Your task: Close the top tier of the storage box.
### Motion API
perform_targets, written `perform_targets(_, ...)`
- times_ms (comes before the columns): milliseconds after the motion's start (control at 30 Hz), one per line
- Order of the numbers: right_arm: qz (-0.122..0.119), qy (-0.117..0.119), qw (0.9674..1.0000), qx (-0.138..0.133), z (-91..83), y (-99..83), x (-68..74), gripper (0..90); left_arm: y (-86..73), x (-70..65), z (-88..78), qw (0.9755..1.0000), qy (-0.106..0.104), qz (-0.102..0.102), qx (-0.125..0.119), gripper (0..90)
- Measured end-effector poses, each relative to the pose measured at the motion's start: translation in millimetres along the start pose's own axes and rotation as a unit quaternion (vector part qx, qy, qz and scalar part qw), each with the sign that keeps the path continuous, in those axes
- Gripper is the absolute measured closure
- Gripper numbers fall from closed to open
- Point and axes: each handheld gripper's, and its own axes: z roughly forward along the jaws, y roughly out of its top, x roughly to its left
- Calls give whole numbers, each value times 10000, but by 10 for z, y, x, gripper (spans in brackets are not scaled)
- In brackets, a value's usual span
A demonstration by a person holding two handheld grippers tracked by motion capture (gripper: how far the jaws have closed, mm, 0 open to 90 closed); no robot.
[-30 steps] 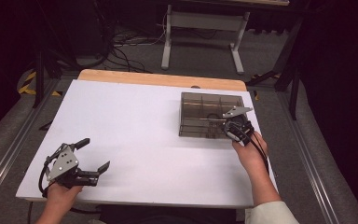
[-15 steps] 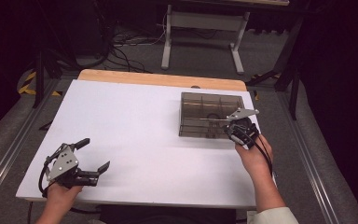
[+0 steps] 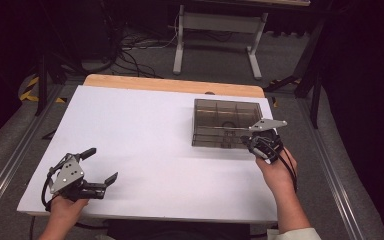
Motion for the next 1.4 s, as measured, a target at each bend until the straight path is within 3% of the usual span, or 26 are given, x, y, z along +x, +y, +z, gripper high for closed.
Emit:
perform_targets(233,-29,242,9996,-174,-86,-24,28,811,-10,-3,-15,10000,5,-16,6,16)
perform_targets(367,-21,424,9983,-391,-158,-29,29,699,-17,-5,-29,10000,27,-61,4,16)
perform_targets(500,-63,713,9951,-684,-252,-47,54,577,-12,1,-40,10000,45,-4,-4,16)
perform_targets(733,-176,925,9894,-1105,-343,-127,144,390,-15,0,-56,10000,85,27,-10,16)
perform_targets(833,-253,1047,9856,-1303,-361,-188,205,322,-20,-21,-59,9999,63,-94,-29,16)
perform_targets(867,-302,1077,9848,-1329,-363,-202,220,312,-17,-4,-64,9999,107,10,-17,16)
perform_targets(967,-361,1096,9835,-1390,-350,-248,276,257,-16,-6,-53,9999,44,-83,-39,16)
perform_targets(1100,-343,1234,9817,-1410,-313,-316,320,227,-9,3,-51,9999,103,38,-3,16)
perform_targets(1233,-330,1289,9788,-1556,-280,-395,355,183,-12,-3,-51,9999,75,-98,-69,16)
perform_targets(1300,-320,1307,9775,-1624,-250,-444,378,140,-9,10,-52,10000,86,17,-35,16)
perform_targets(1400,-336,1371,9754,-1691,-193,-516,394,97,-9,0,-51,10000,65,3,-25,16)
